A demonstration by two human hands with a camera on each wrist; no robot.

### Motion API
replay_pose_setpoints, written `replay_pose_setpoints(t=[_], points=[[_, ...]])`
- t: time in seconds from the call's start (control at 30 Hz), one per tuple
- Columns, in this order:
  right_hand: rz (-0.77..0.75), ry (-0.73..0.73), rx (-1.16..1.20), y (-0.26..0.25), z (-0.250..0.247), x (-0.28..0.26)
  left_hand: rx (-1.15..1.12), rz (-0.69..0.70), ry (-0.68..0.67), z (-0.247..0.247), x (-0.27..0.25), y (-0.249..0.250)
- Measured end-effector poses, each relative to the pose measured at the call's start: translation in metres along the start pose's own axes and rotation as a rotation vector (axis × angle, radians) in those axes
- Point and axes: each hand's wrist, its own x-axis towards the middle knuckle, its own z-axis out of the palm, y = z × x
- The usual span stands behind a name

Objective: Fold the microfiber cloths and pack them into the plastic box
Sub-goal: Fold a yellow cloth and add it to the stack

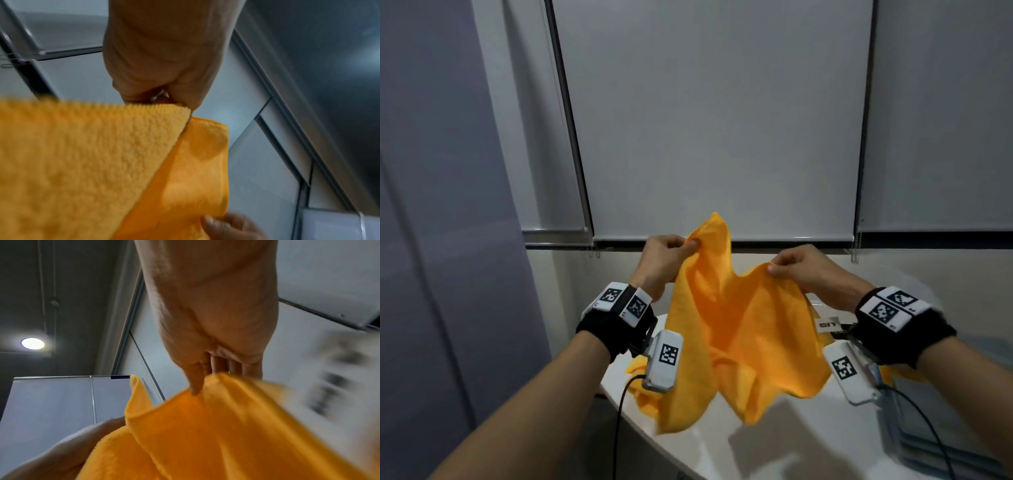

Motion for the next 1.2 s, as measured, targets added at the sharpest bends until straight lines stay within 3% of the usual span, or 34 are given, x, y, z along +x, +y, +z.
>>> replay_pose_setpoints(t=[0.2, 0.3, 0.4, 0.47, 0.6, 0.73, 0.83, 0.97, 1.07, 1.2], points=[[-0.142, -0.151, 0.079, -0.032, 0.001, -0.008, 0.258, 0.151, -0.336, 0.031, -0.023, 0.042], [-0.159, -0.191, 0.109, -0.045, -0.004, -0.013, 0.28, 0.18, -0.343, 0.037, -0.025, 0.05], [-0.093, -0.335, 0.219, -0.048, -0.016, -0.018, 0.424, 0.203, -0.327, 0.037, -0.023, 0.05], [-0.064, -0.388, 0.143, -0.051, -0.016, -0.023, 0.466, 0.201, -0.333, 0.04, -0.022, 0.05], [-0.115, -0.202, -0.17, -0.05, 0.005, -0.016, 0.479, 0.199, -0.362, 0.048, -0.024, 0.055], [-0.107, -0.08, -0.202, -0.05, 0.002, -0.01, 0.479, 0.185, -0.408, 0.047, -0.026, 0.056], [-0.147, -0.109, -0.093, -0.05, -0.011, -0.013, 0.441, 0.165, -0.424, 0.043, -0.024, 0.055], [-0.097, -0.309, -0.062, -0.056, -0.013, -0.018, 0.433, 0.188, -0.403, 0.049, -0.024, 0.057], [-0.107, -0.197, -0.239, -0.056, -0.009, -0.013, 0.439, 0.198, -0.424, 0.055, -0.025, 0.061], [-0.108, -0.118, -0.281, -0.056, -0.021, -0.012, 0.516, 0.18, -0.523, 0.05, -0.026, 0.05]])
